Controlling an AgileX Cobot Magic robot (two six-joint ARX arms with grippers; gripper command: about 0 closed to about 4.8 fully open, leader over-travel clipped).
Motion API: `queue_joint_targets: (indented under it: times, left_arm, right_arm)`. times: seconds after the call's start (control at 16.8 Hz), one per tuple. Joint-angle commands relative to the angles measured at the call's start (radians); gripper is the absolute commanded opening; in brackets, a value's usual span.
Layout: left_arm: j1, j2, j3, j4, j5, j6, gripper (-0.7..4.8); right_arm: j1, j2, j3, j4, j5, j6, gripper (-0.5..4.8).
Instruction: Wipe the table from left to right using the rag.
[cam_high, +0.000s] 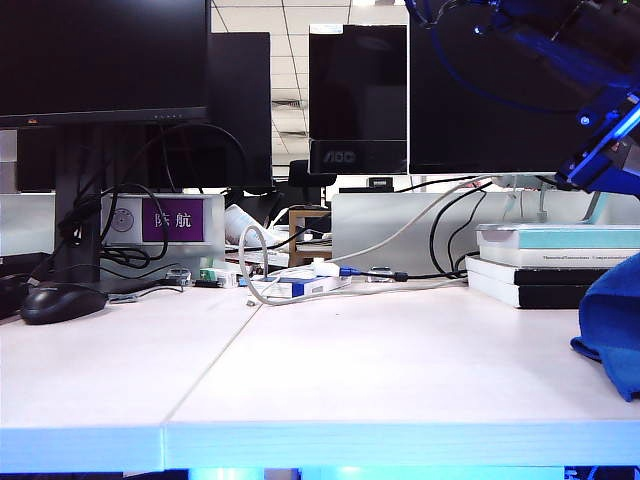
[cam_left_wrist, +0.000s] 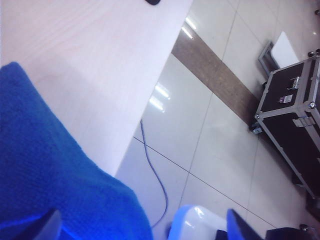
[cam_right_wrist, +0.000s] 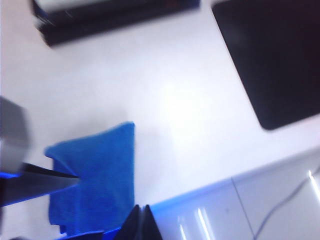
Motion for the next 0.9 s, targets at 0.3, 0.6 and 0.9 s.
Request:
queue_joint_targets:
  times: [0.3,0.6,0.9]
  left_arm:
    - [0.001,-0.012,0.003,-0.001,0.003,0.001,4.33]
    - [0.001,-0.012,0.003,0.0,0.003,0.003,4.33]
    - [0.001,-0.012,0.003,0.004,0.003,0.005,4.33]
  right_arm:
    - [-0.099,0.183,-0.034,0.074,-0.166,0.044,-0.04]
    - [-0.283,0.277,-0.034,0.177,-0.404,0.112,-0.04]
    - [-0.354,0.396,-0.034,0.159,-0.567,0.108,-0.04]
